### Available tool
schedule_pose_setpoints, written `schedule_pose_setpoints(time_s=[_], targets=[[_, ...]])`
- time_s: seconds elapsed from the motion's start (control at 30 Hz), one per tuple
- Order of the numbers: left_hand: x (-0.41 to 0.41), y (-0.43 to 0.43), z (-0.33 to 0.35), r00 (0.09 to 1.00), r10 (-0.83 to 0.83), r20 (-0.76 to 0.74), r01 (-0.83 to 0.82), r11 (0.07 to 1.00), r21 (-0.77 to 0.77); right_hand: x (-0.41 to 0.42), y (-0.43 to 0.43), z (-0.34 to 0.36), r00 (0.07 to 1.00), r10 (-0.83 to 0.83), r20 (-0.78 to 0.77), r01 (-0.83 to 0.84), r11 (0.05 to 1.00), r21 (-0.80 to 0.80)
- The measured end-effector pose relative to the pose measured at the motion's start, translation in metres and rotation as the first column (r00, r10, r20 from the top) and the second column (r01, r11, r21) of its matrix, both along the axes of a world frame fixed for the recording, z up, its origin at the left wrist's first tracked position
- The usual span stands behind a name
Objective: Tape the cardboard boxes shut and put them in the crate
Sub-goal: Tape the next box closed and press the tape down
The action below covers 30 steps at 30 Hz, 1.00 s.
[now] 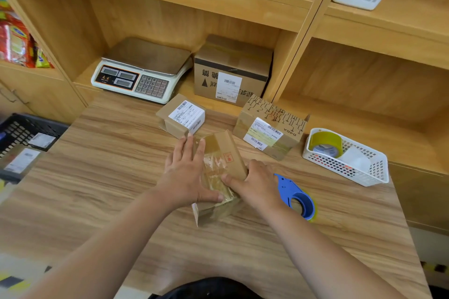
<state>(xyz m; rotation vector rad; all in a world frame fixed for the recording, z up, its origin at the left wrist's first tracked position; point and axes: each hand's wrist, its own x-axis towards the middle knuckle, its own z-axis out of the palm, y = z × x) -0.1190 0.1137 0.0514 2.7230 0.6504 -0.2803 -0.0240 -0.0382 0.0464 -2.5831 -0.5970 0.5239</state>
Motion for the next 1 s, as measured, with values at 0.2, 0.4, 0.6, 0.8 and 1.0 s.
schedule_pose_setpoints(time_s=[0.2, 0.4, 0.6, 0.8, 1.0], targets=[[0.011, -0.003, 0.005, 0.996, 0.089, 0.008, -0.089, 0.996, 0.023, -0.011, -0.002, -0.004, 0.991, 0.038, 0.128, -0.036, 0.999, -0.02], [0.024, 0.012, 0.005, 0.987, 0.132, 0.094, -0.139, 0.988, 0.066, -0.02, -0.01, -0.002, 0.977, 0.132, 0.169, -0.117, 0.989, -0.095], [0.035, 0.015, 0.005, 0.967, 0.173, 0.186, -0.2, 0.97, 0.14, -0.01, 0.004, 0.001, 0.979, 0.099, 0.176, -0.07, 0.985, -0.159], [0.043, 0.027, -0.002, 0.9, 0.259, 0.35, -0.276, 0.961, 0.0, 0.0, 0.017, 0.0, 0.977, 0.037, 0.208, -0.001, 0.985, -0.172], [0.042, 0.03, -0.012, 0.774, 0.388, 0.5, -0.328, 0.922, -0.207, 0.0, 0.025, 0.002, 0.972, 0.15, 0.183, -0.129, 0.984, -0.123]])
